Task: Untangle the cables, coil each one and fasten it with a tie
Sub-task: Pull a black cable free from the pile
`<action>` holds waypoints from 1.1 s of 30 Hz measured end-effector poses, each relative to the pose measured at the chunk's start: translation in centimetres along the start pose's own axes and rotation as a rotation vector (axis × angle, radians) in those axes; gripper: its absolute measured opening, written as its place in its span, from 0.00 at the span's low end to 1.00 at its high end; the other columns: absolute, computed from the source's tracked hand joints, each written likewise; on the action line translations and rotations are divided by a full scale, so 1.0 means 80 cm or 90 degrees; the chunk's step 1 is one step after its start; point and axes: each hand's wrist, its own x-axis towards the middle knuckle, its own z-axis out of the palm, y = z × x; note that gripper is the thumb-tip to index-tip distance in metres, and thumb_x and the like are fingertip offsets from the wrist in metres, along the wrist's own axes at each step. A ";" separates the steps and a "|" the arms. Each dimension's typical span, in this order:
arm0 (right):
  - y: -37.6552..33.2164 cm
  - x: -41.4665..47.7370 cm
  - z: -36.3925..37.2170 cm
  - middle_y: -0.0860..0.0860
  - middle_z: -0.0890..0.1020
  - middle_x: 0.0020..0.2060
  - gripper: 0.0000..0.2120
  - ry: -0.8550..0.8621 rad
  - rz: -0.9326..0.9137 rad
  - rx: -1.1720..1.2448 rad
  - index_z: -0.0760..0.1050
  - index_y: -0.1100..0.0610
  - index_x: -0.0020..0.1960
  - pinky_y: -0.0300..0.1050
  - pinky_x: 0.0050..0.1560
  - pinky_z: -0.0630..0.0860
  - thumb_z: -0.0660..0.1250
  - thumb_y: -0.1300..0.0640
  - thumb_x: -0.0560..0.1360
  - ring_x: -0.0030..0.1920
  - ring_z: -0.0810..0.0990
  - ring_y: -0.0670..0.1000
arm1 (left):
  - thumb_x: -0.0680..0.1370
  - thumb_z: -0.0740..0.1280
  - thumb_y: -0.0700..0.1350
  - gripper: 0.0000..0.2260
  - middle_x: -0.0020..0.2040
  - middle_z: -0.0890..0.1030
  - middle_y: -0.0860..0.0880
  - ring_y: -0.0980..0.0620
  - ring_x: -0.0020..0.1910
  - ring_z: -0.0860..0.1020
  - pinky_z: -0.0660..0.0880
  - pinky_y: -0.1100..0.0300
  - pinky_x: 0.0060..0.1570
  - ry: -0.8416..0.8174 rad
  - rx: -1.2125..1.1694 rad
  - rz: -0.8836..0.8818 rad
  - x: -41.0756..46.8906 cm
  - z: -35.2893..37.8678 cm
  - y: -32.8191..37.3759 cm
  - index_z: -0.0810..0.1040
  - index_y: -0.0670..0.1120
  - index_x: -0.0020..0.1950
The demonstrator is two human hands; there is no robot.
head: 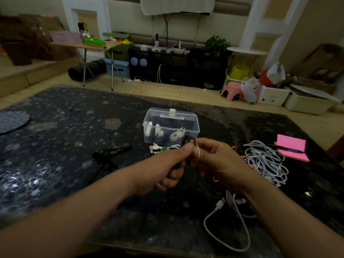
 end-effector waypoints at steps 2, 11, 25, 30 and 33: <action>-0.003 -0.003 -0.001 0.57 0.86 0.48 0.18 -0.020 -0.012 -0.001 0.82 0.58 0.65 0.41 0.36 0.75 0.71 0.53 0.77 0.44 0.82 0.50 | 0.82 0.53 0.71 0.26 0.33 0.63 0.50 0.53 0.28 0.57 0.55 0.64 0.25 0.001 -0.015 0.012 0.000 0.003 -0.001 0.68 0.48 0.46; -0.008 -0.012 -0.003 0.56 0.87 0.58 0.20 -0.026 -0.040 0.007 0.80 0.53 0.69 0.44 0.45 0.83 0.71 0.56 0.78 0.60 0.86 0.58 | 0.89 0.53 0.53 0.16 0.30 0.64 0.54 0.57 0.27 0.59 0.57 0.63 0.26 0.101 0.055 0.118 0.008 0.010 -0.001 0.69 0.45 0.49; -0.010 -0.001 -0.002 0.48 0.89 0.52 0.16 -0.117 -0.002 -0.255 0.84 0.52 0.63 0.37 0.52 0.80 0.74 0.53 0.75 0.54 0.87 0.46 | 0.87 0.57 0.49 0.15 0.33 0.69 0.53 0.56 0.31 0.65 0.63 0.63 0.31 0.100 0.276 0.071 0.000 -0.001 -0.016 0.71 0.53 0.40; 0.001 0.003 0.012 0.52 0.89 0.45 0.07 -0.079 0.004 -0.332 0.85 0.56 0.53 0.46 0.46 0.81 0.78 0.57 0.76 0.42 0.84 0.45 | 0.82 0.54 0.54 0.10 0.38 0.68 0.56 0.59 0.32 0.66 0.67 0.56 0.37 0.163 0.296 0.085 0.002 -0.004 -0.014 0.67 0.51 0.45; 0.010 0.002 0.025 0.49 0.88 0.44 0.07 -0.052 -0.008 -0.352 0.84 0.53 0.51 0.45 0.45 0.81 0.79 0.54 0.75 0.41 0.84 0.43 | 0.85 0.57 0.52 0.09 0.40 0.73 0.52 0.55 0.38 0.70 0.69 0.54 0.40 0.214 0.310 0.085 0.007 -0.006 -0.024 0.70 0.49 0.49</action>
